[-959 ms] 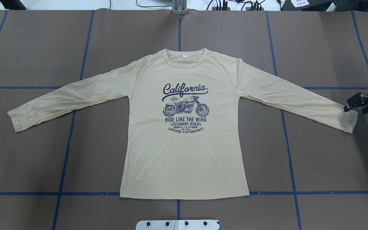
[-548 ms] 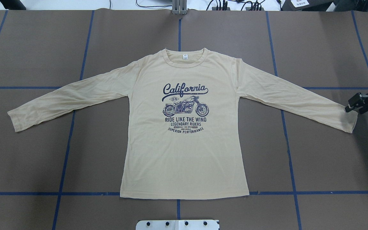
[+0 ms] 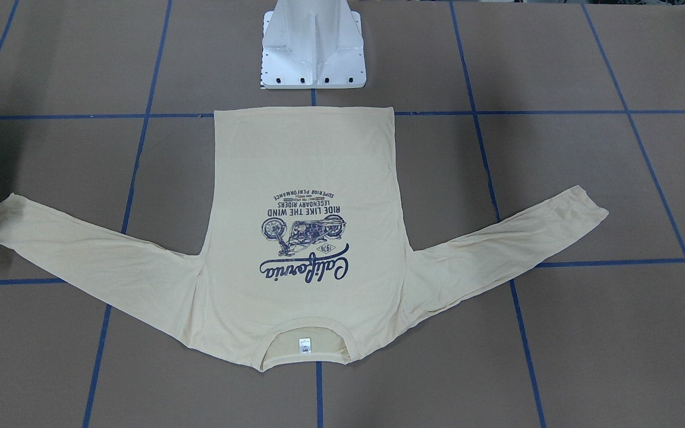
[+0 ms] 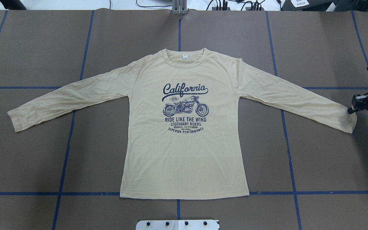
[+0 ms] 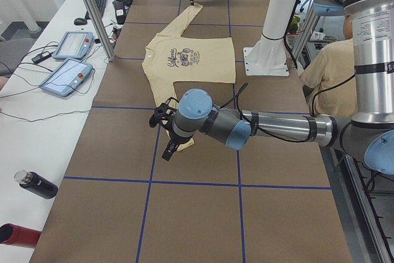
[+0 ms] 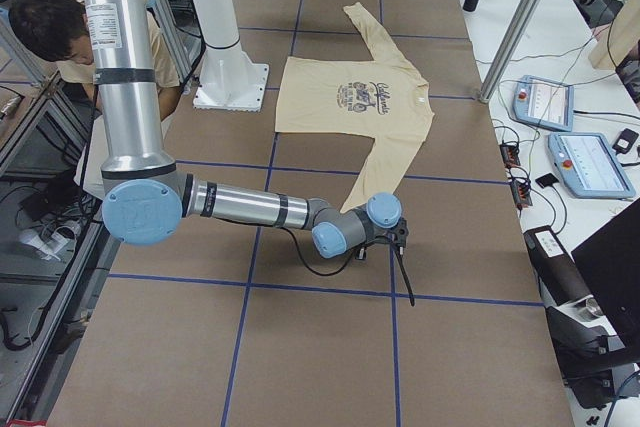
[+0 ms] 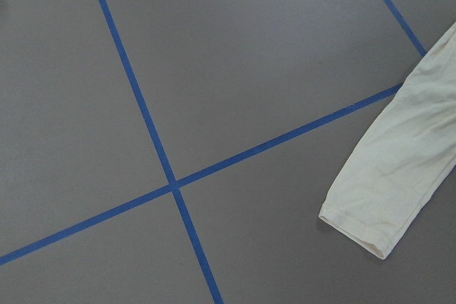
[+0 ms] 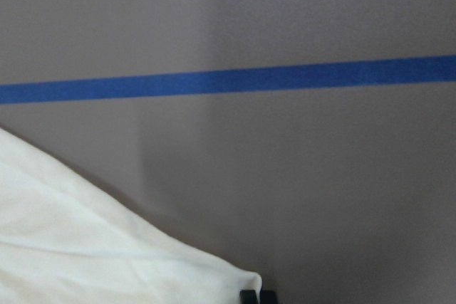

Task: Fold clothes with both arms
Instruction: 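Move the right gripper toward the sleeve cuff nearest it and grasp it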

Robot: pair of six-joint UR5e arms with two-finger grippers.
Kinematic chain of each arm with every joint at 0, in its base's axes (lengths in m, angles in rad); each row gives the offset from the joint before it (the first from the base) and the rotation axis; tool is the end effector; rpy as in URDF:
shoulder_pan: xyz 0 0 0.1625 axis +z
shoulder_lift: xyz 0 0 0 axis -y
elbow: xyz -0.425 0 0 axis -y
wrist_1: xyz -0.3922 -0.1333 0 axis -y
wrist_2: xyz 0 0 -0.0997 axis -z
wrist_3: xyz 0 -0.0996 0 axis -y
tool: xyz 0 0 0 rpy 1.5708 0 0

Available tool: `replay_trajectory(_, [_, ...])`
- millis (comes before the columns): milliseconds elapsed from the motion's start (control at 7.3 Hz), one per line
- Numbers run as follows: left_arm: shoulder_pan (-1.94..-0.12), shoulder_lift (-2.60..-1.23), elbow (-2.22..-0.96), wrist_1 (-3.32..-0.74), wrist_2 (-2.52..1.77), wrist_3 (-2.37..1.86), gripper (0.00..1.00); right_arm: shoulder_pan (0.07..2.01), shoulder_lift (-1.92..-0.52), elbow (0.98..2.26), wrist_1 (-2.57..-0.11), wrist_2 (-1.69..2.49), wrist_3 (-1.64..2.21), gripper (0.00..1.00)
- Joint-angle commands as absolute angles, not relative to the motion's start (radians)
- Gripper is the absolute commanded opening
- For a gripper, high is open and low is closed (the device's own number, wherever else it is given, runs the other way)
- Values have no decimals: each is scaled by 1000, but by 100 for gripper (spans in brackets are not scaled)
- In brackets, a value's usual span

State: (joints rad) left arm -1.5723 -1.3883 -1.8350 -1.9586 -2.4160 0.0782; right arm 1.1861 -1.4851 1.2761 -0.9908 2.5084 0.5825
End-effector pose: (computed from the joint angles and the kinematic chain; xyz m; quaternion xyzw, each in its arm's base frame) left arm -0.0594 -0.4325 0.5623 0.2279 0.3901 0.1293 0.8827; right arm -0.1514 -0.5152 0.6861 -0.0608 -0.4696 0.0037 0.8807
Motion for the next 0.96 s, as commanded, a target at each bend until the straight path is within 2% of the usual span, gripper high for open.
replay_trajectory(0, [-1572,-1388,-1839,-1957,-2416,78,100,1235,-1483,1343,-999,2572,626,0])
replay_trajectory(137, [-1571,-1373,-1844,-1962,-2416,78,100,1233,-1459,1424,-1020,2566,753,0])
replay_trajectory(411, [-1571,-1367,-1868,-1960,-2418,78,100,1179,-1317,1482,-1019,2534,1107,0])
replay_trajectory(685, [-1571,-1353,-1876,-1967,-2418,80,100,968,-1106,1526,-1022,2296,1546,0])
replay_trajectory(822, [-1569,-1351,-1876,-1967,-2416,80,100,840,-971,1510,-1070,2122,1718,0])
